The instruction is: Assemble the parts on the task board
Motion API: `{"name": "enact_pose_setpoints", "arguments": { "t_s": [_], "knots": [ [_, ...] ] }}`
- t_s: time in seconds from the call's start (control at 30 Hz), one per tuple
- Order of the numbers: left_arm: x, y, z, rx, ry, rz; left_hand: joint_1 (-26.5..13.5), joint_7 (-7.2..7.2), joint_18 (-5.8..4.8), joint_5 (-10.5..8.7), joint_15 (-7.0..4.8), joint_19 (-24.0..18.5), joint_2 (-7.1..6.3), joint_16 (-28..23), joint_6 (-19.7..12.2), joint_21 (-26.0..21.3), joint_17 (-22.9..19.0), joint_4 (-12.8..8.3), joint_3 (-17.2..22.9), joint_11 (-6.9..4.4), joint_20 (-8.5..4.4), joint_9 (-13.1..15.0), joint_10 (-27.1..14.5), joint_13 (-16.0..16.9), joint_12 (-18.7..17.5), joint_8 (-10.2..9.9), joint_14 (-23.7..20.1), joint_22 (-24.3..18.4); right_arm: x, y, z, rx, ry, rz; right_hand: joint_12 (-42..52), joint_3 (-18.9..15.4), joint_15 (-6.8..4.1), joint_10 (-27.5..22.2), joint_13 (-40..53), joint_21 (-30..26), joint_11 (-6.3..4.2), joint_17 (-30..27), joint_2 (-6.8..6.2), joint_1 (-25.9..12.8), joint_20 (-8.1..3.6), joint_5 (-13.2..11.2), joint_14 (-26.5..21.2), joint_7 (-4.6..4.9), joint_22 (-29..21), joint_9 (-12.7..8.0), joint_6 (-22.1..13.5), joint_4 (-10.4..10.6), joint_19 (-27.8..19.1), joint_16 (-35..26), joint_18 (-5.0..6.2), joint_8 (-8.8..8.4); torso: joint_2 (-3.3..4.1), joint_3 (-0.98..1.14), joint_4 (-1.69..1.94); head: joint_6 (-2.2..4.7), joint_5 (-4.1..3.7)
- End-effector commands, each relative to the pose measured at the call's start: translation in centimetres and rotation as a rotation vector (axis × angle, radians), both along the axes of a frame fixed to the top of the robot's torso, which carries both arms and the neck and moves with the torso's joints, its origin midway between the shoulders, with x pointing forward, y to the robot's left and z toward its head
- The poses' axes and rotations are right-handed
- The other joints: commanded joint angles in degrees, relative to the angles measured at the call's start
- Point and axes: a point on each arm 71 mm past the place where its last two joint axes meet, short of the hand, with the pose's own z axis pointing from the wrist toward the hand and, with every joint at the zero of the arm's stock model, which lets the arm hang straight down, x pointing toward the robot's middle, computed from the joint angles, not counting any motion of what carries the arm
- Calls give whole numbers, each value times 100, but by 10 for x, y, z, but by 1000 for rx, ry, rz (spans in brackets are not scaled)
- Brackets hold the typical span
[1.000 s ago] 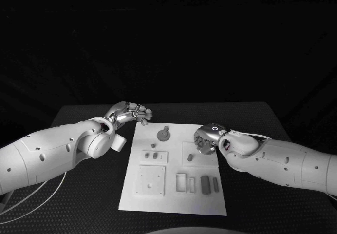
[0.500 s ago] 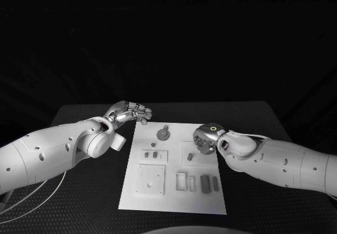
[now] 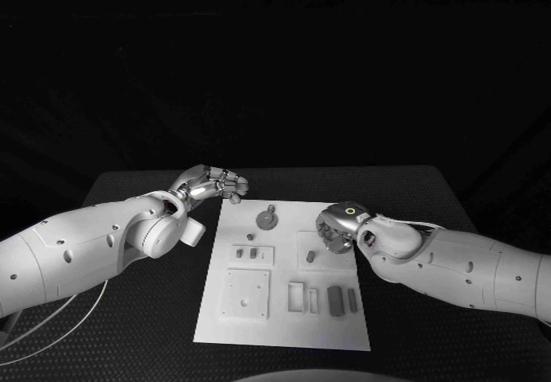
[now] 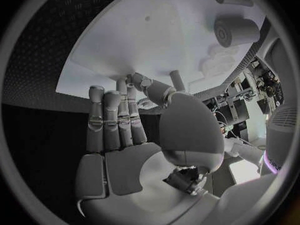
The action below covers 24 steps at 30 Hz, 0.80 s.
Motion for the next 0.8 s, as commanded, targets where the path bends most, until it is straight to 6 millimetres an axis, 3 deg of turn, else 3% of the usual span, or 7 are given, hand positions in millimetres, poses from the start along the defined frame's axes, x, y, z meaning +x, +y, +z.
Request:
{"name": "enact_pose_setpoints", "arguments": {
  "t_s": [0.03, 0.8],
  "knots": [
    [0, -2, 1, -10, 0, -8, -12, -8, 79, -20, -3, 36, 30, -38, -45, -33, 11, 28, 3, 29, 12, -5, 5, 8, -21, -30, 31, 7, 0, -1, 3, 11, -15, -5, 17, 33, -27, 30, 32, 39, -6, 11, -34, 11, -6, 37, 13, -2, 134, -4, 59, 6, 32, 30, 264, 31, -2, -3, 2, 4, 1],
    [2, 1, 0, -10, 3, 2, -24, -3, 78, -19, -1, 41, 33, -61, -60, -45, 39, 49, -1, 35, 13, -8, -3, 12, -38, -29, 34, 13, 3, -4, 39, 126, 17, -22, 8, 45, -32, 38, 51, 63, -11, 22, -46, -21, -12, 38, 20, -4, 130, 9, 64, 47, 29, 30, 263, 28, 1, -4, -2, 7, 30]
  ]
}}
